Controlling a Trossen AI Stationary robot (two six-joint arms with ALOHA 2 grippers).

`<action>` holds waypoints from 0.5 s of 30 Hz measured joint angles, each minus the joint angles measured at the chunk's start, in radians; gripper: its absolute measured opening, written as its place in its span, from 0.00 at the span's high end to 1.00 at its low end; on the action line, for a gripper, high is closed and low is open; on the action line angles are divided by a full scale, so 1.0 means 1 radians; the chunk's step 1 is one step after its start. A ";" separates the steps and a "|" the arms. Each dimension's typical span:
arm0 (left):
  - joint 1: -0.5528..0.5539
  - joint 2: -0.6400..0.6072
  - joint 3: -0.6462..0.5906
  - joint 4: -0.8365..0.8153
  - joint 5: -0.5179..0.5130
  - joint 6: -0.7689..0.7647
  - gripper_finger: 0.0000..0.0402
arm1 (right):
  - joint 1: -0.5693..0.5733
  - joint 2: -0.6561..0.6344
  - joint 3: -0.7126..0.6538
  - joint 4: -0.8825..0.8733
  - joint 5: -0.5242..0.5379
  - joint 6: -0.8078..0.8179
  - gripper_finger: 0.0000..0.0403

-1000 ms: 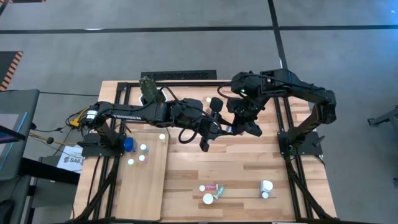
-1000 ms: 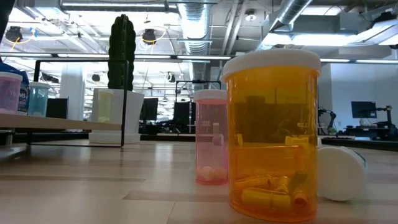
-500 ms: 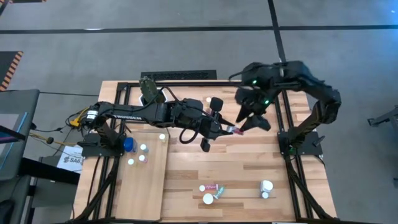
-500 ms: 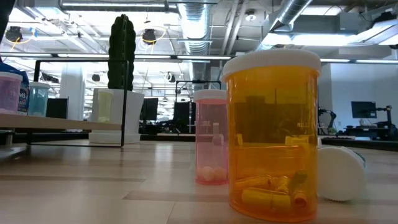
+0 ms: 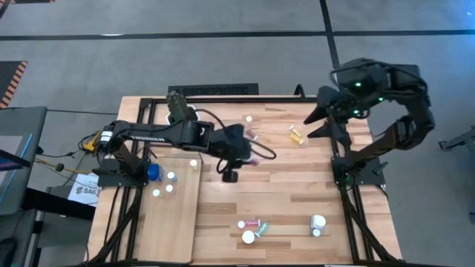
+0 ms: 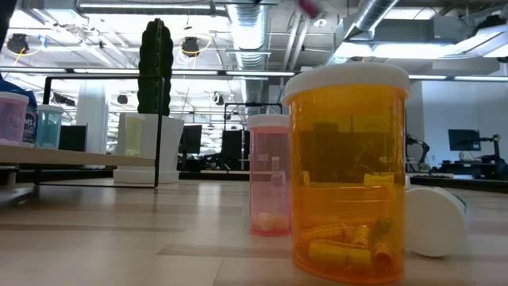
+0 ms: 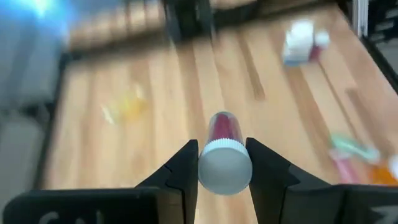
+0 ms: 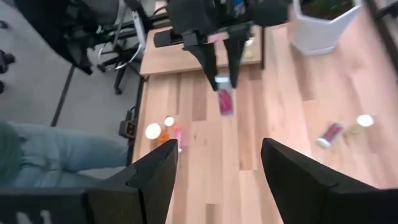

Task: Pick and place medicine bottles onto shelf by color
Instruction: Put the light blue pill bottle on the shelf

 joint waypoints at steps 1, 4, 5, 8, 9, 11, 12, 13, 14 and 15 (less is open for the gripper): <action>-0.006 -0.003 0.000 -0.070 0.000 -0.047 0.78 | 0.000 -0.011 0.000 0.000 0.015 0.000 0.37; -0.033 -0.004 0.000 -0.242 0.003 -0.160 0.79 | 0.000 -0.035 0.000 0.000 0.058 0.000 0.37; -0.043 -0.007 0.000 -0.313 0.004 -0.187 0.79 | 0.000 -0.040 0.000 0.000 0.071 0.000 0.37; -0.083 -0.013 0.000 -0.474 0.004 -0.266 0.79 | 0.000 -0.051 0.000 0.000 0.096 -0.001 0.37; -0.098 -0.013 0.000 -0.527 0.005 -0.291 0.79 | 0.000 -0.051 0.000 0.000 0.102 -0.004 0.37; -0.128 -0.017 -0.001 -0.614 0.005 -0.336 0.79 | 0.000 -0.050 0.000 0.000 0.106 -0.010 0.37; -0.142 -0.022 -0.001 -0.646 0.005 -0.358 0.79 | 0.000 -0.050 0.000 0.000 0.106 -0.017 0.37; -0.157 -0.027 -0.001 -0.671 0.003 -0.377 0.79 | 0.000 -0.050 -0.001 0.000 0.107 -0.026 0.37; -0.172 -0.036 -0.002 -0.693 0.000 -0.399 0.79 | 0.000 -0.049 -0.001 0.000 0.107 -0.033 0.37; -0.187 -0.046 -0.008 -0.706 -0.009 -0.422 0.79 | 0.000 -0.048 -0.001 0.000 0.107 -0.040 0.37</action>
